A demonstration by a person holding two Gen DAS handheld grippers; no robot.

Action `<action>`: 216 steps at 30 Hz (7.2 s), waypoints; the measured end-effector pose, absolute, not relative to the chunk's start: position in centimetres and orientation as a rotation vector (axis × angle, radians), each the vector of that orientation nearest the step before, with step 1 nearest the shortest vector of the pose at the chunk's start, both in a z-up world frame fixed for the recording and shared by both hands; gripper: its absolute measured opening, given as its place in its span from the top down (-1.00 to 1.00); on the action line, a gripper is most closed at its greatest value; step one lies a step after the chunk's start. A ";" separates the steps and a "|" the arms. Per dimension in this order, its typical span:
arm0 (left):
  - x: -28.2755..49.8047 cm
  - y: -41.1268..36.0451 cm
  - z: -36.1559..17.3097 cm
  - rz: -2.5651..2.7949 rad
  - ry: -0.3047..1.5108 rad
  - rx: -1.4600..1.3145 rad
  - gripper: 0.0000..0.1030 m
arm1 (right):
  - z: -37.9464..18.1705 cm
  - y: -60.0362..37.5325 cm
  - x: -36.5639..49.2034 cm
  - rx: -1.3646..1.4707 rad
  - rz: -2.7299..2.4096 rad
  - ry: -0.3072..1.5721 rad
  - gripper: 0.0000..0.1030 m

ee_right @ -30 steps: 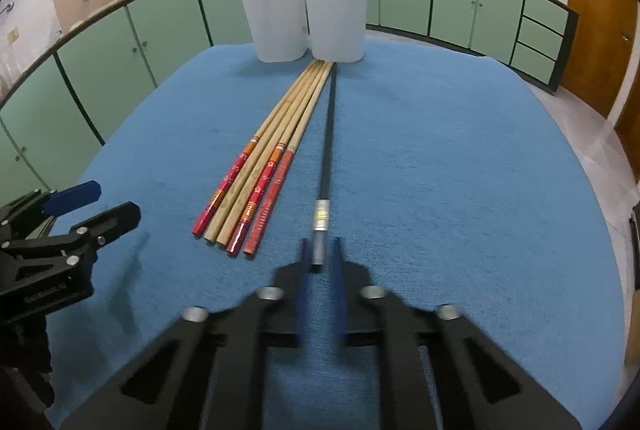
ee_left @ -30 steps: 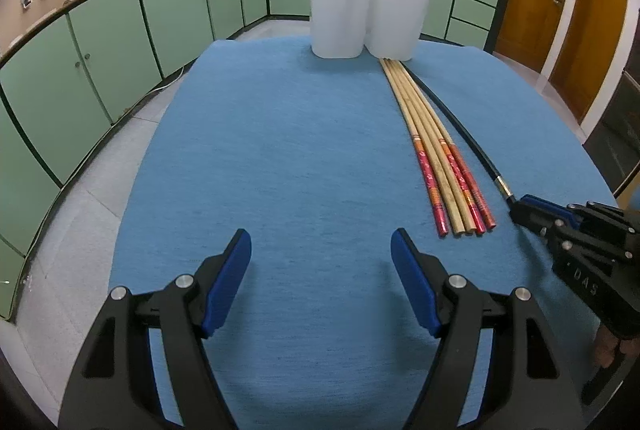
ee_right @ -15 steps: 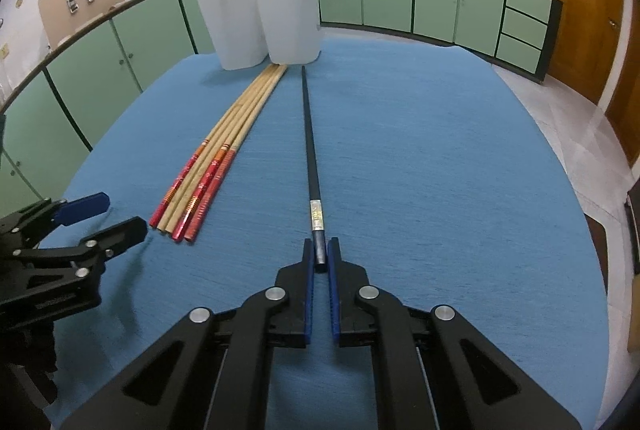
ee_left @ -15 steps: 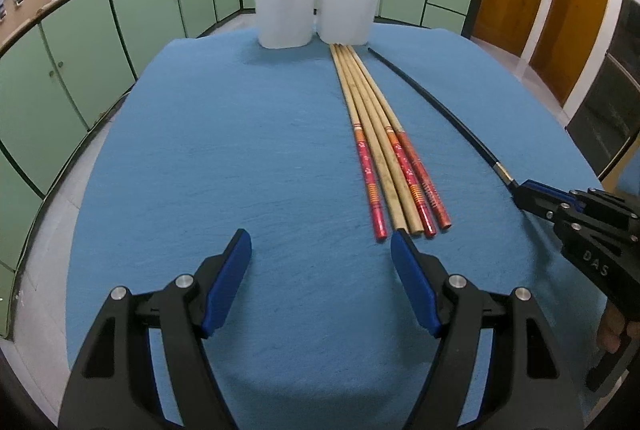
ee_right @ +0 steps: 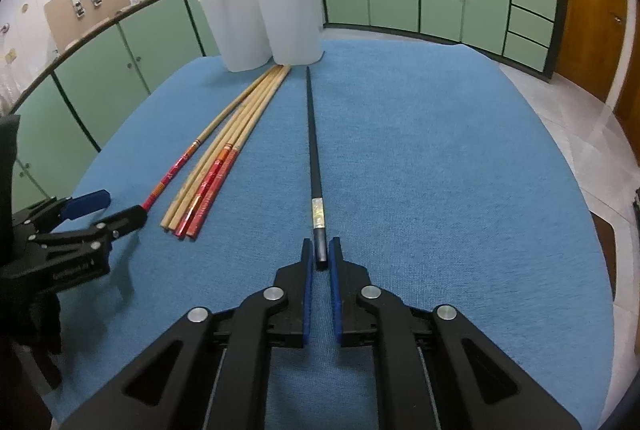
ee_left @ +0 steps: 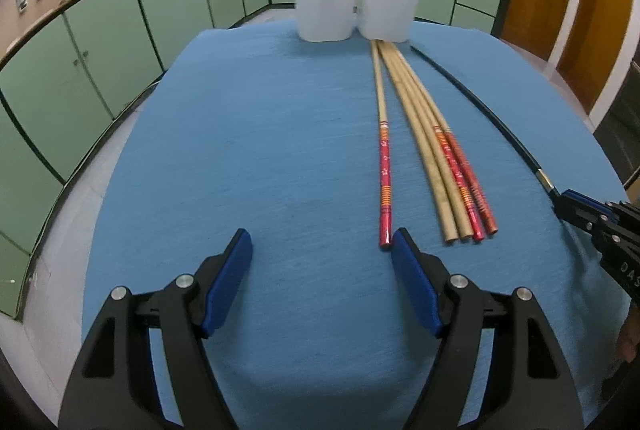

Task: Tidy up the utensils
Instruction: 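Grasp a red-tipped chopstick at its tip with the left tool, then lift both chopsticks and carry them over the white holder, then lower both chopsticks into the holder and open both tools, then withdraw both tools back toward the remaining chopsticks on the mat, then grasp a red-tipped chopstick at its tip with the right tool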

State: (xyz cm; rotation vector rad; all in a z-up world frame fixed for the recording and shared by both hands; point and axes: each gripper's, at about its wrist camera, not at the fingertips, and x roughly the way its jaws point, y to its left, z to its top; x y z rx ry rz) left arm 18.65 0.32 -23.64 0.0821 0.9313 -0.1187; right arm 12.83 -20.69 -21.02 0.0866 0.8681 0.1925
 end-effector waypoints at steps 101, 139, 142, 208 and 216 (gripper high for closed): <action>32.0 -1.4 4.7 -0.281 0.319 0.041 0.91 | 8.7 -19.2 31.4 0.012 0.340 0.396 0.88; 20.6 0.7 -6.7 -0.229 0.513 -0.008 -0.25 | -3.3 -23.7 16.8 0.075 0.178 0.468 -0.62; 19.3 0.7 -9.2 -0.235 0.558 -0.004 -0.26 | -5.4 -23.0 15.4 0.082 0.177 0.493 -0.68; 16.8 4.6 -21.8 -0.150 0.845 0.035 -0.35 | -20.7 -14.6 13.9 0.002 0.179 0.884 0.73; 16.9 2.5 -22.1 -0.216 0.866 0.027 -0.36 | -20.7 -15.6 13.6 0.006 0.183 0.884 0.89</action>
